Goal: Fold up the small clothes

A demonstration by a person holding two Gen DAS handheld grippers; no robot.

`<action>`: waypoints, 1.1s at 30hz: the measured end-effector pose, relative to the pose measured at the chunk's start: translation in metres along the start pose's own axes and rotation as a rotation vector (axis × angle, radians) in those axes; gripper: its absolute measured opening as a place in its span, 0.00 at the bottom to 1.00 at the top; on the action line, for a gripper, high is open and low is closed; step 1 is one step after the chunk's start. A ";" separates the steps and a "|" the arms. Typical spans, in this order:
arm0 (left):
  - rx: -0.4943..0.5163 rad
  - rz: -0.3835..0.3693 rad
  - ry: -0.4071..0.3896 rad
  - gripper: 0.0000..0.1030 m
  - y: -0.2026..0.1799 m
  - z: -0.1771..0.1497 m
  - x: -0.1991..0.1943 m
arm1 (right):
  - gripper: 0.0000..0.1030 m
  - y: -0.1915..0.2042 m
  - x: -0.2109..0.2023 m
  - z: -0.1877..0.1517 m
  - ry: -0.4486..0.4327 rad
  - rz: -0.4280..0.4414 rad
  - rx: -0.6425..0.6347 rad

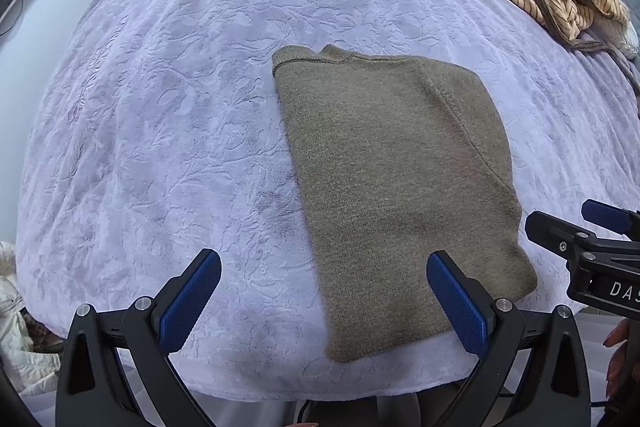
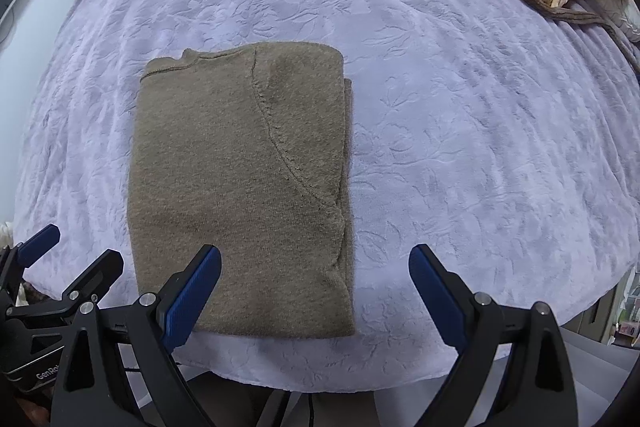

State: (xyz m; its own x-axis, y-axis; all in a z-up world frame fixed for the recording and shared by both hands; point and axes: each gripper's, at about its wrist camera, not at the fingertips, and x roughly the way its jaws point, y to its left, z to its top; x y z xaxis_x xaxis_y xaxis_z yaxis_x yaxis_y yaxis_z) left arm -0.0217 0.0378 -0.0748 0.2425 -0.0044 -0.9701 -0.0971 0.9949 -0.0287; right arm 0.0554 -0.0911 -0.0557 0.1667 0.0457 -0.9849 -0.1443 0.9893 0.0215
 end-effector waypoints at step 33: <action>0.023 -0.003 -0.008 1.00 0.002 0.002 0.000 | 0.93 0.007 0.003 0.002 0.011 -0.010 -0.014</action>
State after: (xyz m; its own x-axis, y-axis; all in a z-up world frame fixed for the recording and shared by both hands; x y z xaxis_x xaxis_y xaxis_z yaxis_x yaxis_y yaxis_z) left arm -0.0197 0.0399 -0.0743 0.2501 -0.0071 -0.9682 -0.0742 0.9969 -0.0264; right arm 0.0567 -0.0835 -0.0583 0.1575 0.0343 -0.9869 -0.1568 0.9876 0.0093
